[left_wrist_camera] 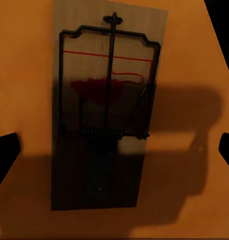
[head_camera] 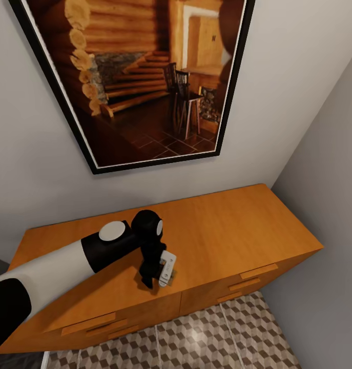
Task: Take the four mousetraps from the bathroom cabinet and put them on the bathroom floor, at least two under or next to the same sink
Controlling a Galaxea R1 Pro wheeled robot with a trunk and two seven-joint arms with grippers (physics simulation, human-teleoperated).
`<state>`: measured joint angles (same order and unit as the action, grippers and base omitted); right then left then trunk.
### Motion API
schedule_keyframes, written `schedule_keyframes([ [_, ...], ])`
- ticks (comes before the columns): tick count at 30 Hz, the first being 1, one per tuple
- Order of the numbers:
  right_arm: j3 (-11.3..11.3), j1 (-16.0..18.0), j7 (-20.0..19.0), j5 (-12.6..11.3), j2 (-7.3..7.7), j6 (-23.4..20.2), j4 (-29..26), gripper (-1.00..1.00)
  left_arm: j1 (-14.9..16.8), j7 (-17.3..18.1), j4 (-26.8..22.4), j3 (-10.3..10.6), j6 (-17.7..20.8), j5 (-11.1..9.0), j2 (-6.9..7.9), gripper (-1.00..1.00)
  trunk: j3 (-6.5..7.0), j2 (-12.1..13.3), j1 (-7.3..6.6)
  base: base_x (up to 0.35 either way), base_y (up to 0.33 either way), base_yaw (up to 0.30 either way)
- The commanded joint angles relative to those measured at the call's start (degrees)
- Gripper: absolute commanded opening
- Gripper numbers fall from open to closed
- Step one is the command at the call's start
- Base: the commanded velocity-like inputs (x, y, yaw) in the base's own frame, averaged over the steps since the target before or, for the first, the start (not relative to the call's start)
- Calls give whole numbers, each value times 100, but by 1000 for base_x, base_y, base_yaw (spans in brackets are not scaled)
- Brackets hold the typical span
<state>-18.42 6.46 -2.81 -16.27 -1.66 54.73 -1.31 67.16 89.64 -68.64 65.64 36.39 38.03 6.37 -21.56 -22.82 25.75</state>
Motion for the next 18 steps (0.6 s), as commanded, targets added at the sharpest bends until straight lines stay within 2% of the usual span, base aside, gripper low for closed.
schedule_keyframes([
  [1,-30,4,-36,-69,-1,20,5,-100,7,36,-9,10,64,101,10,100,-9,-10,3,0,0,0],
  [9,-30,4,-36,-69,-1,20,7,-100,7,36,-10,10,113,409,21,100,-9,-10,3,0,0,0],
  [18,-30,4,-36,-69,-1,20,6,-100,7,36,-9,11,210,456,18,100,-9,-10,3,0,0,0],
])
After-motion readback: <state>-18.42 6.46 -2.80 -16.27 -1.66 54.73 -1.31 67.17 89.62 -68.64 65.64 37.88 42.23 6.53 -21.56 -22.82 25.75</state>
